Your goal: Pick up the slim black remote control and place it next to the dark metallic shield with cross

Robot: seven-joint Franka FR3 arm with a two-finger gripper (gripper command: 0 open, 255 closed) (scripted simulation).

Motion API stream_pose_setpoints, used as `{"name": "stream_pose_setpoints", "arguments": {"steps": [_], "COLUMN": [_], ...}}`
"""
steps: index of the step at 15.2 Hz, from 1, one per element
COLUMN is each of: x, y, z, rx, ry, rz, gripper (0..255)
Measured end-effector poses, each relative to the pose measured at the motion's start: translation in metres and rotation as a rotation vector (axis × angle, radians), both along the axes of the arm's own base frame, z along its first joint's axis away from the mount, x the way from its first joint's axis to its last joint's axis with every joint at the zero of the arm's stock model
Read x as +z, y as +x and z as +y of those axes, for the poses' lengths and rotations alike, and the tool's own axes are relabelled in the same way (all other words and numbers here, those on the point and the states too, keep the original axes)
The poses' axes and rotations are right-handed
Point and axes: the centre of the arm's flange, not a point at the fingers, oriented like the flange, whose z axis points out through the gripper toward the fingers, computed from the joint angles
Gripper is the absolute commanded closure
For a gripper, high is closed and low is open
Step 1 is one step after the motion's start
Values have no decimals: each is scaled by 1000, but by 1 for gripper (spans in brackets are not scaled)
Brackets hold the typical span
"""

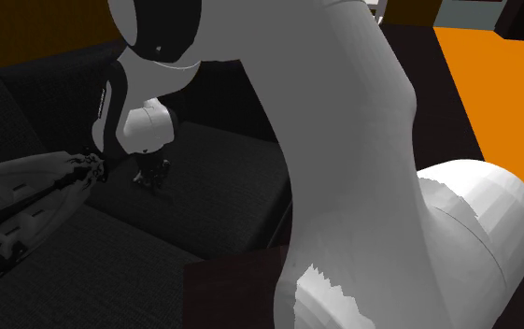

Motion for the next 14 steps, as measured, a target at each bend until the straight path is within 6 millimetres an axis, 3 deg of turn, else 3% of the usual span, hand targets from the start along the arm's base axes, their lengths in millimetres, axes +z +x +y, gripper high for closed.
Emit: {"name": "stream_pose_setpoints", "arguments": {"steps": [6, 7, 13, 14], "x": [-2, -3, -6, 0], "y": [1, 1, 1, 1], "z": [1, 1, 0, -1], "rx": [1, 1, 0, 0], "ry": [3, 2, -1, -1], "rz": [-4, -3, 1, 1], "gripper": [255, 0, 0, 0]}}
